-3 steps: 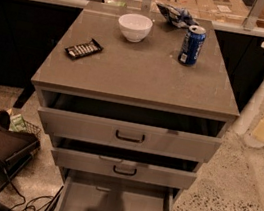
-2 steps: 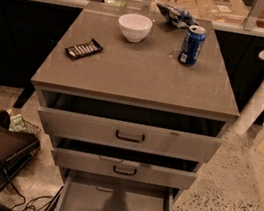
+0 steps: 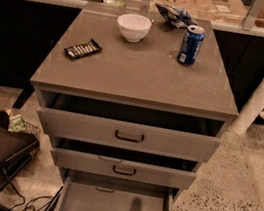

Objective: Close bottom drawer

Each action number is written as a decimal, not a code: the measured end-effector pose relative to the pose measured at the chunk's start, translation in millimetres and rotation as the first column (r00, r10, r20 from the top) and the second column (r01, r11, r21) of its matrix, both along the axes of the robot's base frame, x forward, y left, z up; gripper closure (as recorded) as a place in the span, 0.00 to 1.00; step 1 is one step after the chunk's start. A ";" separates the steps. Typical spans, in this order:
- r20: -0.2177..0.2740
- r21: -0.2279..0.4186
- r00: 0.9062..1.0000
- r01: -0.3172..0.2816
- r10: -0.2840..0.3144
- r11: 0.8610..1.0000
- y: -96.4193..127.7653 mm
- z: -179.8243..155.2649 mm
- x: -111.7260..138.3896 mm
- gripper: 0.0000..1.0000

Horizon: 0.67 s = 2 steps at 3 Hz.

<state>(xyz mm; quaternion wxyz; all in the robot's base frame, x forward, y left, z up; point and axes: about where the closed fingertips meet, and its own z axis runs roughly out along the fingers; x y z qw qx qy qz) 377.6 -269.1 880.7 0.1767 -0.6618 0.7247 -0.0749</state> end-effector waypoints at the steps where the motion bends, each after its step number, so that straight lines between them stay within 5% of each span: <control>1: 0.042 -0.067 0.999 -0.020 0.023 0.998 -6.4 -41.4 -26.9 0.00; 2: 0.008 -0.069 1.000 -0.015 0.015 0.998 -9.0 -78.9 -41.9 0.00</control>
Offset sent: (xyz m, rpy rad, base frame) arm -0.0202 -0.0054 -0.0298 -0.0527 -0.0389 0.0172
